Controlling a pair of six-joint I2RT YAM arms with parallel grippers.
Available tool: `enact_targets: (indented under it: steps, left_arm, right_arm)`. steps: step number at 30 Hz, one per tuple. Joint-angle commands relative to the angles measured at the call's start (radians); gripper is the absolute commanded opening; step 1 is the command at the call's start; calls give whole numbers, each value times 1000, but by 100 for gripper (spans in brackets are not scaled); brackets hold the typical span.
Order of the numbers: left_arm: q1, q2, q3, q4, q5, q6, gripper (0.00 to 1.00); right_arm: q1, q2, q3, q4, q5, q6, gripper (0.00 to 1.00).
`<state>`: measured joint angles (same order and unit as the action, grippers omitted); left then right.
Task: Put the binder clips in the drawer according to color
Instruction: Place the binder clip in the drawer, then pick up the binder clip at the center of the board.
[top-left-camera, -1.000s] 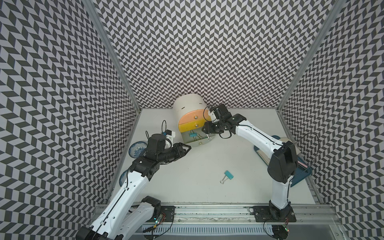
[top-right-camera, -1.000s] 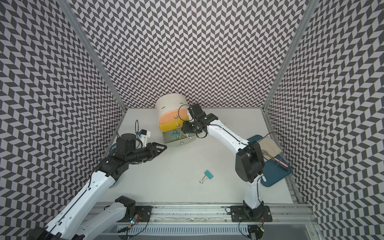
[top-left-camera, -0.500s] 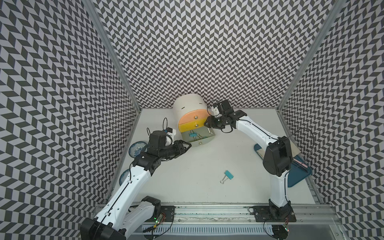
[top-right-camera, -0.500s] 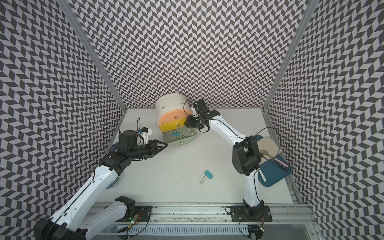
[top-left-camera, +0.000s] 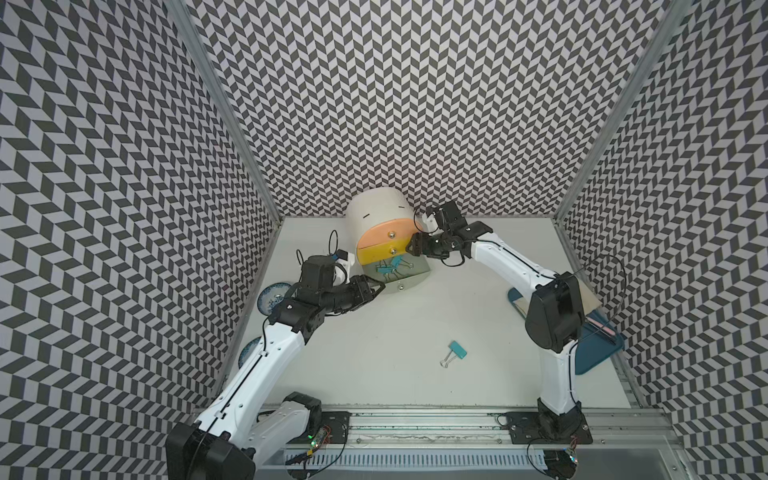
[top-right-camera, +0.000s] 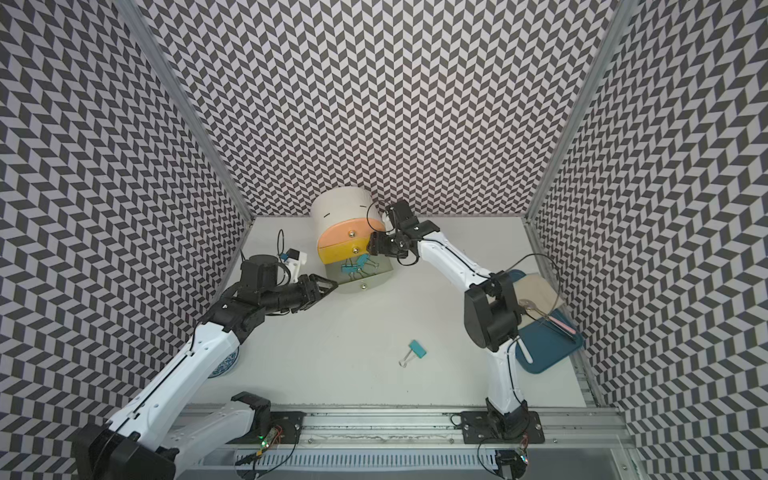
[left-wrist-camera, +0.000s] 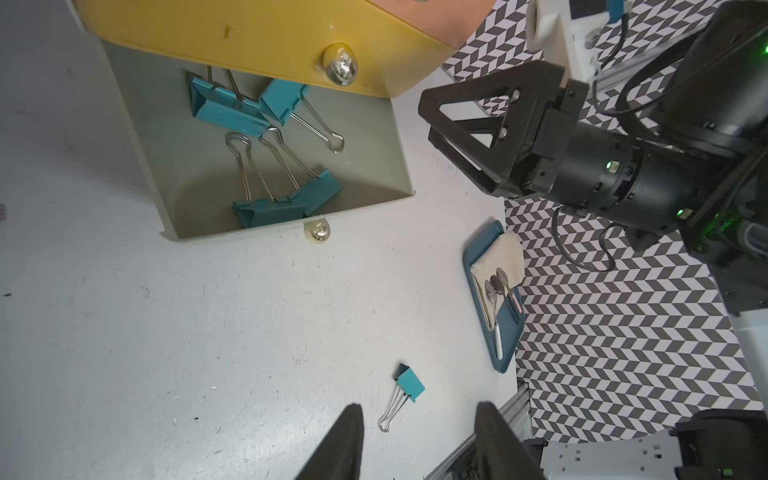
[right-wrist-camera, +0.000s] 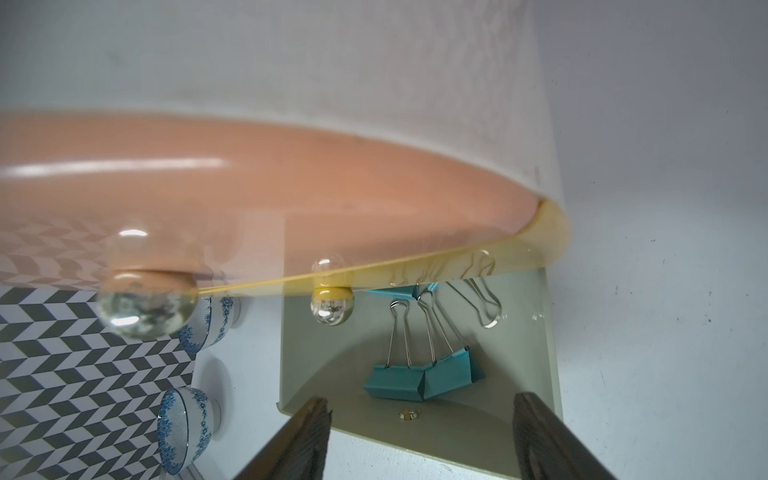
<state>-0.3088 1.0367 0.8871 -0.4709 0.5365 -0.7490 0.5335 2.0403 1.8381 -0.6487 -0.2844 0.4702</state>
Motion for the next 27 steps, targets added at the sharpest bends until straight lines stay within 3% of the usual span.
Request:
enact_targets:
  steps: [1,11,20,27]
  left_arm:
    - [-1,15,55,1,-7,46,48]
    - [-118,80,79,-8,-90,104,51]
    - [-333,188,86,51,-193,143,58]
    - [-531,349,152,81,-293,261,61]
  right_arm:
    - [-4,-103,-69,27,20,-15,72]
    - [-14,-378,-514,50,128,7,72]
    - [-99,-621,-830,63,94,59,76]
    - [-153,-799,-985,2,83,97,80]
